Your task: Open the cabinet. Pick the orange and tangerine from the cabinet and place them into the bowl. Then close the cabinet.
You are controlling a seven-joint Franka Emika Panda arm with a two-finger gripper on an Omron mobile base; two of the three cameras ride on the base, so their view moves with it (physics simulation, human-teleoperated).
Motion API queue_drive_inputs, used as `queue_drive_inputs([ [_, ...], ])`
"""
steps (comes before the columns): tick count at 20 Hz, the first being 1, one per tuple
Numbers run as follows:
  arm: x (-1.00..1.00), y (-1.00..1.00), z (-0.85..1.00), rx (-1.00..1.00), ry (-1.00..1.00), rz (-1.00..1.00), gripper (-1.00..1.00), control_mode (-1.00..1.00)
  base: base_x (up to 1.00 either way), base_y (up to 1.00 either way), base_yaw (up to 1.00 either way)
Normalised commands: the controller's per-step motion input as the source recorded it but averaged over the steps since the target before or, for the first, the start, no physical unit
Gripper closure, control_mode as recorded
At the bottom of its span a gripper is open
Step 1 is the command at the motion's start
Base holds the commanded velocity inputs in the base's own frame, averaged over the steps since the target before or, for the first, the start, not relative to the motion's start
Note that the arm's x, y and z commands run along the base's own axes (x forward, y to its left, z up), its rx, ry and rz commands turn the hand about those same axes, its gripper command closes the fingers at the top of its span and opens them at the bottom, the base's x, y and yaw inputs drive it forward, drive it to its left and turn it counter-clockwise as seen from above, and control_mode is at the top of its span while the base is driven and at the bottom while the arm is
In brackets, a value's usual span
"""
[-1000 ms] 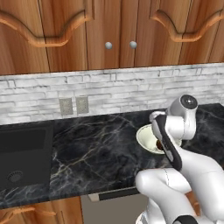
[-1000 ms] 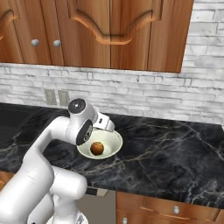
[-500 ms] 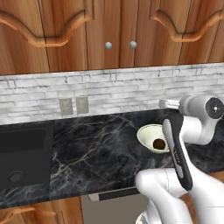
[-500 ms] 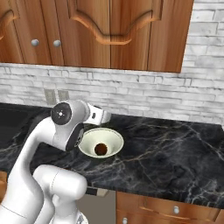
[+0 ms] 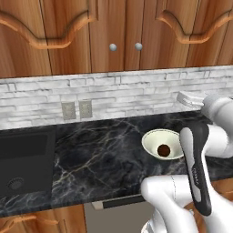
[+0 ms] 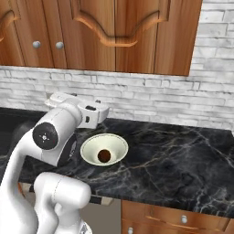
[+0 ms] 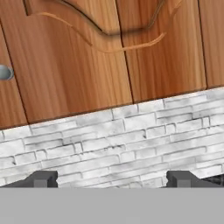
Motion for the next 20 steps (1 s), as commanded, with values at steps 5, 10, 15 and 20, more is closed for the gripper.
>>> queue_drive_inputs([
  [5, -0.13, 0.00, 0.12, 0.00, -0.05, 0.01, -1.00, -1.00, 0.00, 0.00, 0.00],
  [10, -0.48, 0.00, -0.01, 0.00, -0.01, 0.00, -1.00, -1.00, 0.00, 0.00, 0.00],
  [15, 0.00, 0.00, 0.00, 0.00, 0.00, 0.00, -1.00, 1.00, -0.98, 0.11, 0.21],
  [20, 0.00, 0.00, 0.00, 0.00, 0.00, 0.00, -1.00, 1.00, -0.81, 0.18, 0.58],
])
